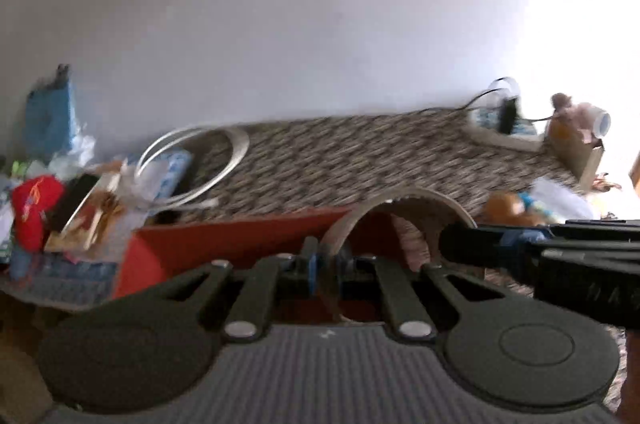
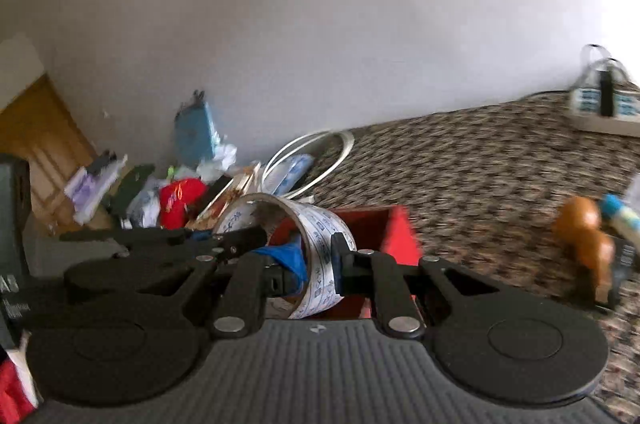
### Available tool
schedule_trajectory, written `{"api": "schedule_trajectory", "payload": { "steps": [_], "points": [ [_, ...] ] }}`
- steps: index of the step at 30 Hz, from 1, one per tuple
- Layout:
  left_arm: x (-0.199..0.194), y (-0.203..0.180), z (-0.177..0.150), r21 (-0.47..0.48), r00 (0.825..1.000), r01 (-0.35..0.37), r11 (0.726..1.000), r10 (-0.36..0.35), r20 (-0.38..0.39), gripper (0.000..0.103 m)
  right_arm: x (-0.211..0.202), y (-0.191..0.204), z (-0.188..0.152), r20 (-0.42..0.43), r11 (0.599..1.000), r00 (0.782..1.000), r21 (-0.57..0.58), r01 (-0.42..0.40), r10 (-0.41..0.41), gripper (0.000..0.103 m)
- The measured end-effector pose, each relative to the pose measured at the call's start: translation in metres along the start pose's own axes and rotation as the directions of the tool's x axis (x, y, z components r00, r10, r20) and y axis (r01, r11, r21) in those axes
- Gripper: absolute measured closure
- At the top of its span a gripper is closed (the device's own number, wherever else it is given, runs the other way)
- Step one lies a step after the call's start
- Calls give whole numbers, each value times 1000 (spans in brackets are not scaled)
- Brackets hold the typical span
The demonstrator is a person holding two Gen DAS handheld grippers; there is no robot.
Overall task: Organize rigid objects
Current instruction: 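Carry the cup with the right gripper and lower it into the red box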
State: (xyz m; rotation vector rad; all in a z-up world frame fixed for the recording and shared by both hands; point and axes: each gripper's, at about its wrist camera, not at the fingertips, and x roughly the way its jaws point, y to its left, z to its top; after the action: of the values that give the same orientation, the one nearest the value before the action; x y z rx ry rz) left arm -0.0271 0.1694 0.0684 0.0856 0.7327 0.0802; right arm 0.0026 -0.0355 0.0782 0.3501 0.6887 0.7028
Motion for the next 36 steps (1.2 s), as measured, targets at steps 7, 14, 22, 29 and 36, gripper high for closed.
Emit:
{"api": "schedule_trajectory", "payload": {
  "steps": [7,14,22,29,36],
  "points": [
    [59,79,-38,-50,985,-23,998,14,-172,95,97,38,-30,-157,1000,987,-12,26,-27,103],
    [93,114,-71,-84,949,-13,996,-14,-314,94,139,50,-54,-304,997,950,17,81,-72,103],
    [94,124,-87,-87,943,-23,996,-7,-332,76,149,41,-67,-383,988,924,139,71,-12,99],
    [74,128,-73,-112,955,-23,993,-11,-297,73,126,36,-62,-300,978,954,186,91,-32,98],
    [42,120,-48,-80,979,-29,996,13,-202,57,94,42,-52,-198,979,975,154,133,-102,98]
  ]
}}
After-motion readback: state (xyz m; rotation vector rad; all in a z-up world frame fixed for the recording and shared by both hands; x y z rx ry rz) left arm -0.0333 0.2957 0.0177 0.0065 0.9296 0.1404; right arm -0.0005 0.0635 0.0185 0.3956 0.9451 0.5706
